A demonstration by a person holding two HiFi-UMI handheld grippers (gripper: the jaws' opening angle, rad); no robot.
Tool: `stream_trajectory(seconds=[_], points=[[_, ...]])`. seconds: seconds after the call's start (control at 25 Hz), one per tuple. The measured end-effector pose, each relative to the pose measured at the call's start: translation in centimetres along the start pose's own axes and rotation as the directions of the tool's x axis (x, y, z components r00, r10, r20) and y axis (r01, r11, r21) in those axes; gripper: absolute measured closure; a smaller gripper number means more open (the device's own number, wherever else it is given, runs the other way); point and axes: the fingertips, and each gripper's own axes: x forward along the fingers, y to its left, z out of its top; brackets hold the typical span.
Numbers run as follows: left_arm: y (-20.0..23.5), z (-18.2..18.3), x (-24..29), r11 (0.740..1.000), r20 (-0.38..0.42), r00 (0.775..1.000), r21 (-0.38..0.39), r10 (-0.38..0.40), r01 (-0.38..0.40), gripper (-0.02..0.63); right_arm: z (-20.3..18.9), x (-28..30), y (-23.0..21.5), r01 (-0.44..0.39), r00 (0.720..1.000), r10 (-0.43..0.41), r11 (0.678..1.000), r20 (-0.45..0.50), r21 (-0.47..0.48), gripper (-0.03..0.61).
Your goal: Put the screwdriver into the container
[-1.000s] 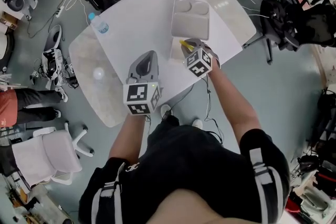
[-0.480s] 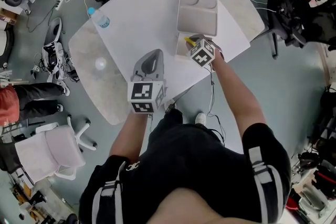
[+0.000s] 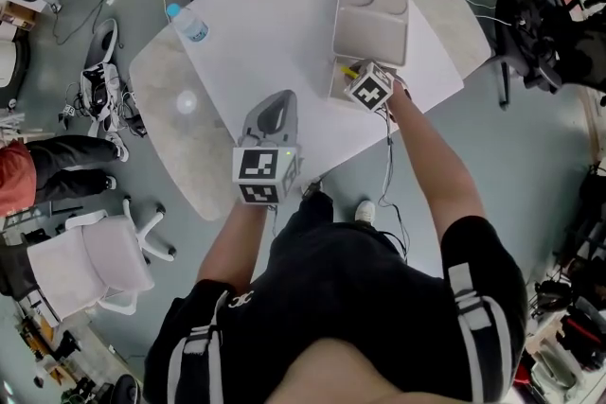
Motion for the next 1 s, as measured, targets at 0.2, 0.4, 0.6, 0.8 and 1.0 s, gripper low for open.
stream_trajectory(seconds=[0.2, 0.4, 0.6, 0.8, 1.0], points=[[0.7, -0.3, -0.1, 1.0, -0.011, 1.0, 0.003, 0.014, -0.014, 0.611, 0.0, 0.4, 0.1, -0.027, 0.999, 0.026, 1.0, -0.035, -0.015, 0.511], [1.6, -0.6, -0.6, 0.999, -0.018, 0.999, -0.002, 0.034, -0.034, 0.611, -0.2, 1.0, 0.4, -0.045, 0.997, 0.044, 0.999, -0.06, -0.015, 0.511], [1.9, -0.9, -1.5, 0.999, -0.016, 0.999, -0.006, 0.049, -0.049, 0.611, 0.0, 0.7, 1.2, -0.045, 0.998, 0.044, 0.999, -0.051, -0.017, 0.437], [1.4, -0.7, -2.2, 0.999, -0.002, 0.999, -0.001, 0.053, -0.053, 0.611, 0.8, -1.3, 0.5, 0.009, 1.0, -0.009, 1.0, 0.008, 0.003, 0.437], [-0.4, 0.3, -2.8, 0.999, 0.017, 0.999, 0.014, 0.035, -0.036, 0.611, 2.0, -5.7, 0.3, 0.043, 0.995, -0.045, 0.999, 0.084, 0.032, 0.55]])
